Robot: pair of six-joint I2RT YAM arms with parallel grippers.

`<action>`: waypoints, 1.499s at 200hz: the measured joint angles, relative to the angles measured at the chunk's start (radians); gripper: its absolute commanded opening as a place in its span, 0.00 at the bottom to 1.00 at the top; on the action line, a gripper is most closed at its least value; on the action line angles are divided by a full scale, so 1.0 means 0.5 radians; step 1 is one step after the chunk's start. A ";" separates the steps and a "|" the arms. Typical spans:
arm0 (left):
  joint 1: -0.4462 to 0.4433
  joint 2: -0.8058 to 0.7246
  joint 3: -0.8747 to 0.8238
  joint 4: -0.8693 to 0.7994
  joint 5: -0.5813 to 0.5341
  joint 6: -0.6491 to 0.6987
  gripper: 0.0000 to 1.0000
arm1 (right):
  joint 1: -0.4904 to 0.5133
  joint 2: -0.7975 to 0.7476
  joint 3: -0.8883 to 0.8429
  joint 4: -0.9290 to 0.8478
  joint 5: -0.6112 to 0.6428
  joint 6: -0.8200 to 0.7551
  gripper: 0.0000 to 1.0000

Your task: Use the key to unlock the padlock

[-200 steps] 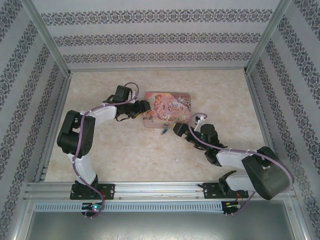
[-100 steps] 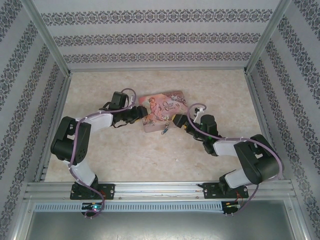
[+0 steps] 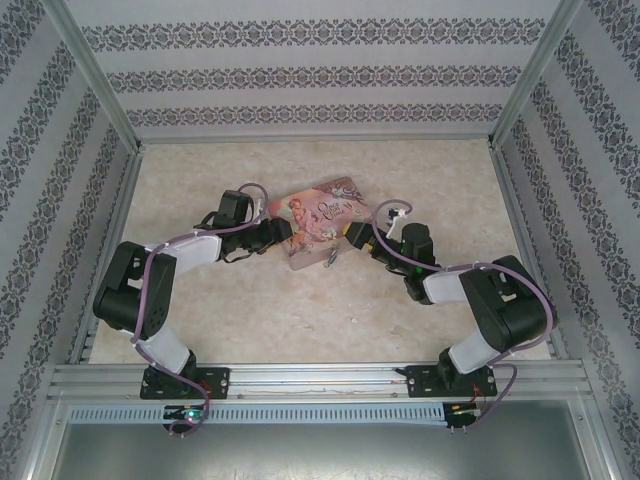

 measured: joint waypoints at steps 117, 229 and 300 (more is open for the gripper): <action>0.038 -0.266 -0.058 -0.091 -0.168 0.023 0.62 | -0.114 -0.407 -0.275 -0.075 0.022 -0.054 0.98; 0.065 -1.025 -0.268 -0.202 -0.697 0.291 0.85 | -0.207 -0.935 -0.459 -0.436 0.183 -0.153 0.99; 0.066 -1.202 -0.293 -0.217 -0.768 0.418 1.00 | -0.314 -1.244 -0.594 -0.517 0.384 -0.127 0.98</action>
